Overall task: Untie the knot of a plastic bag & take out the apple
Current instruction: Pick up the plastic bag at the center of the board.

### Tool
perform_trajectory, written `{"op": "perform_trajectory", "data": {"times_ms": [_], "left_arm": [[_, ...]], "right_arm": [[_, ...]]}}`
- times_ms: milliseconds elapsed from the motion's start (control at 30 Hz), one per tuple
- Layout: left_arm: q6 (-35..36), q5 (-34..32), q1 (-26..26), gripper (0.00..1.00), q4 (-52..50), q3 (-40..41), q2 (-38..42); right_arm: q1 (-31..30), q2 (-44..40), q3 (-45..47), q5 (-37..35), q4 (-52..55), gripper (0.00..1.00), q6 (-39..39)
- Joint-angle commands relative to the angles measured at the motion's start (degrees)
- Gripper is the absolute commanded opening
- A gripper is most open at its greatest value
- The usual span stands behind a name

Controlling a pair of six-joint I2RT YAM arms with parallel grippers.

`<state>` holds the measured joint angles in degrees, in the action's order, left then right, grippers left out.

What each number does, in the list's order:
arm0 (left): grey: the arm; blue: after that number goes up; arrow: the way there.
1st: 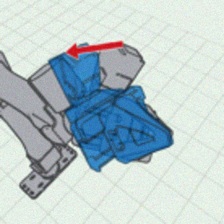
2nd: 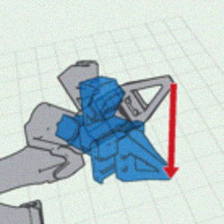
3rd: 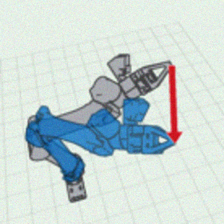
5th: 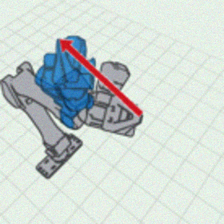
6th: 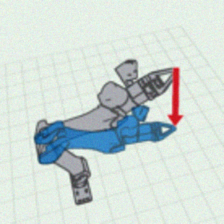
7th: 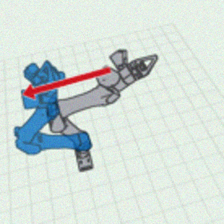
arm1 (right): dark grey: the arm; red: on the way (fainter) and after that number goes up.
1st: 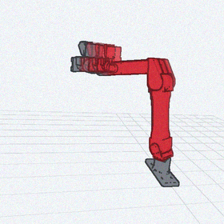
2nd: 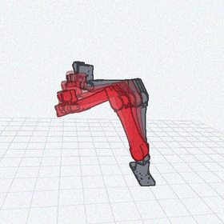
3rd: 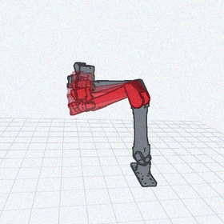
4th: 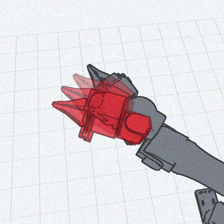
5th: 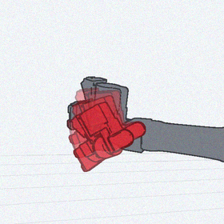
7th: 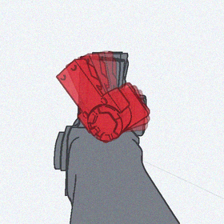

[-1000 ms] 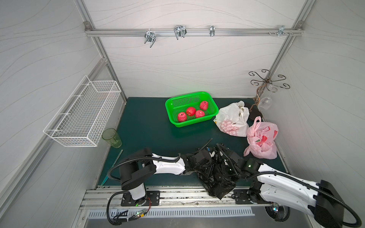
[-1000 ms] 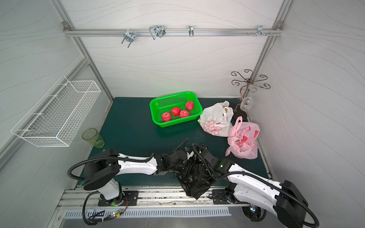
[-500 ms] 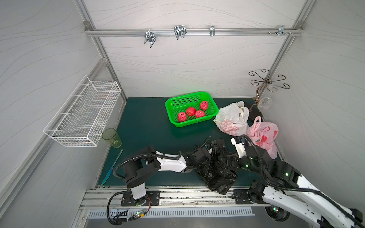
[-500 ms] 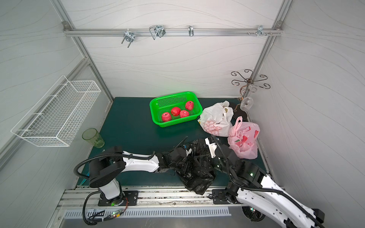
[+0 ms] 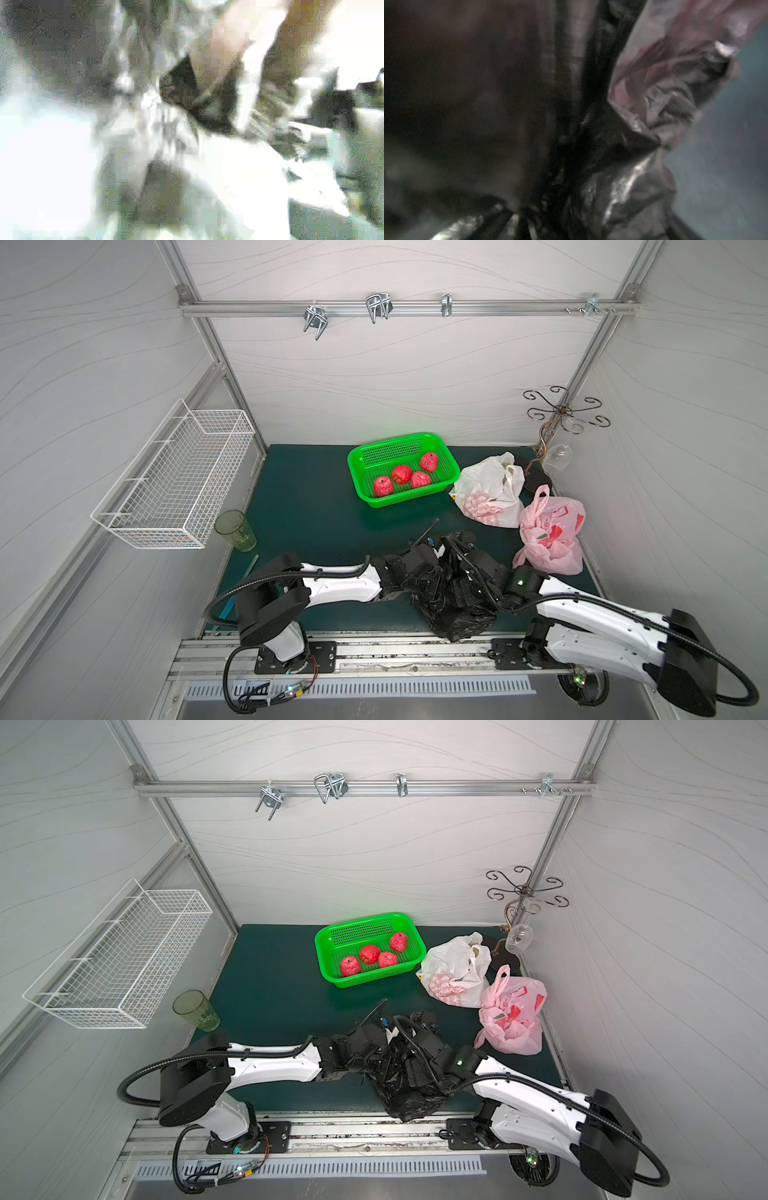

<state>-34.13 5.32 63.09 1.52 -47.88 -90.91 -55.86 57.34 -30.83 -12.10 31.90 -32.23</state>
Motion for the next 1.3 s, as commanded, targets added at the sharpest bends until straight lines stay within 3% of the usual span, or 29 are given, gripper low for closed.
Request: {"op": "perform_trajectory", "data": {"times_ms": [0, 100, 133, 200, 267, 367, 533, 733, 967, 1033, 1100, 1167, 1200, 1267], "left_arm": [[1.12, -1.16, -0.29, 0.45, -1.75, -1.46, 3.38], [1.61, 3.09, -0.35, 0.58, -0.12, 0.18, 7.11], [1.32, 5.17, -0.45, 0.64, 1.44, 1.21, 8.41], [-0.27, 8.10, -0.45, 0.88, 4.48, 3.76, 10.81], [-1.53, 9.58, -0.51, 0.95, 5.76, 5.10, 11.71], [-3.05, 9.93, -1.02, 0.95, 6.07, 5.95, 10.55], [-6.71, 11.62, -1.83, 0.95, 11.95, 7.06, 7.27], [-7.79, 14.36, -1.82, 0.94, 13.69, 3.50, 3.71], [-6.65, 12.43, -2.00, 0.92, 12.63, 3.65, 3.70], [-6.57, 12.45, -2.01, 0.88, 12.92, 3.90, 4.14], [-6.41, 12.79, -2.03, 0.78, 14.24, 4.44, 4.96], [-6.08, 13.01, -2.01, 0.41, 16.45, 5.43, 6.24], [-5.97, 12.72, -2.01, 0.26, 17.10, 5.89, 7.03], [-5.23, 11.91, -2.22, 0.07, 16.58, 6.28, 8.60]], "right_arm": [[0.04, 3.52, -1.54, -1.68, -5.29, 0.63, -0.37], [0.28, 4.35, -2.35, -1.11, -6.56, 0.42, -0.47], [0.54, 4.12, -2.47, -0.98, -6.66, 0.41, -0.46], [1.47, 2.97, -2.49, -0.17, -6.41, 0.39, -0.19], [2.37, 0.86, -1.65, 1.79, -7.29, 0.34, 0.57], [3.34, -4.35, 0.52, 6.91, -10.39, 0.24, 1.57], [4.85, -13.60, 5.18, 18.32, -18.28, 0.24, 0.49], [9.67, -13.70, 7.52, 31.92, -24.33, 0.23, -4.07], [13.79, -13.57, 9.91, 44.89, -32.04, 0.23, -11.60], [14.82, -13.18, 10.48, 47.08, -33.60, 0.23, -13.68], [16.42, -12.08, 11.20, 49.82, -35.97, 0.24, -16.19], [17.75, -10.77, 11.34, 52.10, -37.41, 0.25, -18.00], [18.08, -10.16, 10.90, 52.79, -37.16, 0.31, -17.81], [18.24, -10.22, 9.38, 52.01, -33.75, 0.46, -15.54]]}}
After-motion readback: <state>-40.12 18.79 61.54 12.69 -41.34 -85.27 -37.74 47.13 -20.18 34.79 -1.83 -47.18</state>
